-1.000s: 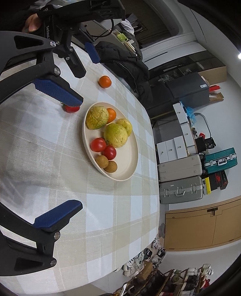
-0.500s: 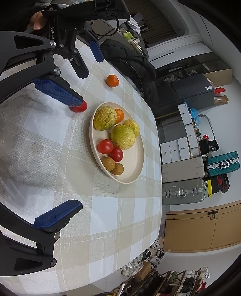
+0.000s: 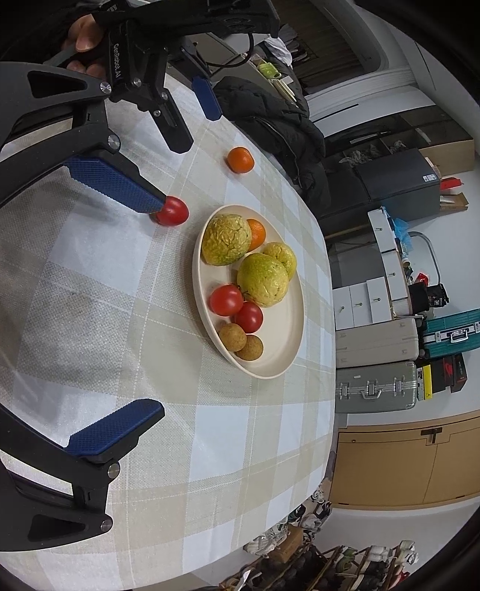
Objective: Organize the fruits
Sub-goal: 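Move the left tool toward the orange while the right tool closes on an elongated red tomato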
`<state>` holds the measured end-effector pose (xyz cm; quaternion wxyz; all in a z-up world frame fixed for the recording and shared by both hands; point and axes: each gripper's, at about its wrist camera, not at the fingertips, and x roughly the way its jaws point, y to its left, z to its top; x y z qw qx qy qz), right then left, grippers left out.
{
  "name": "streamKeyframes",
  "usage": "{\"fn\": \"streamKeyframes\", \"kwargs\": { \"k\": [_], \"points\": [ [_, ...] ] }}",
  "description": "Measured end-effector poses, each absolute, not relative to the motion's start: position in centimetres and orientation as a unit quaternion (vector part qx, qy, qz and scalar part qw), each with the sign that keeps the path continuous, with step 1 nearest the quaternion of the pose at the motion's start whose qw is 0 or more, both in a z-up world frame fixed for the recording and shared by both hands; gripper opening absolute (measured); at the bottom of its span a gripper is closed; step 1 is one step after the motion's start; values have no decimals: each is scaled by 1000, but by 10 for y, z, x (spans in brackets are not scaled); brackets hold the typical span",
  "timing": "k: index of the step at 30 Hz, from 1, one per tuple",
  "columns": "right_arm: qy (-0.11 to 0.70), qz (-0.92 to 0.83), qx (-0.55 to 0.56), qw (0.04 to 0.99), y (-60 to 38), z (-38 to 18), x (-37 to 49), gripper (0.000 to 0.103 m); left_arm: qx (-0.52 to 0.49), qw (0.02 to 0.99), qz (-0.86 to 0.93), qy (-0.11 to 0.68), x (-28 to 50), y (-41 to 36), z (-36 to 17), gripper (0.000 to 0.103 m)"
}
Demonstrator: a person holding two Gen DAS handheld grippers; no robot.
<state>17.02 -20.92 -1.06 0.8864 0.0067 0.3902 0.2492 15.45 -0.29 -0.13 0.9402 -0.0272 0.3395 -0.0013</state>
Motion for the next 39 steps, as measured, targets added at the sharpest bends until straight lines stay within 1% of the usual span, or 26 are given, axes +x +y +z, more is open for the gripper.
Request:
{"fn": "streamKeyframes", "kwargs": {
  "k": [8, 12, 17, 21, 23, 24, 27, 29, 35, 37, 39],
  "points": [
    [406, 251, -4, 879, -195, -17, 175, 103, -30, 940, 6, 339, 155, 6, 1, 102],
    [422, 258, -11, 869, -179, -19, 179, 103, -34, 940, 16, 340, 156, 14, 1, 102],
    [442, 261, -49, 857, -151, -24, 183, 103, -45, 939, 32, 339, 155, 26, 2, 102],
    [450, 270, -48, 850, -137, -30, 185, 102, -54, 938, 43, 340, 157, 35, 3, 102],
    [449, 272, -43, 850, -134, -31, 185, 99, -61, 937, 46, 341, 157, 40, 2, 102],
    [450, 274, -40, 849, -132, -31, 185, 96, -63, 936, 48, 342, 158, 41, 2, 102],
    [458, 285, -37, 841, -127, -34, 186, 82, -70, 935, 50, 345, 159, 45, 0, 102],
    [462, 296, -38, 835, -123, -37, 186, 81, -71, 933, 55, 348, 160, 47, -2, 102],
    [461, 310, -34, 831, -116, -38, 184, 71, -73, 930, 59, 354, 162, 49, -8, 102],
    [460, 319, -32, 828, -113, -38, 183, 62, -74, 928, 60, 360, 165, 50, -10, 102],
    [459, 324, -36, 826, -110, -38, 181, 57, -74, 927, 60, 362, 166, 50, -12, 102]
  ]
}}
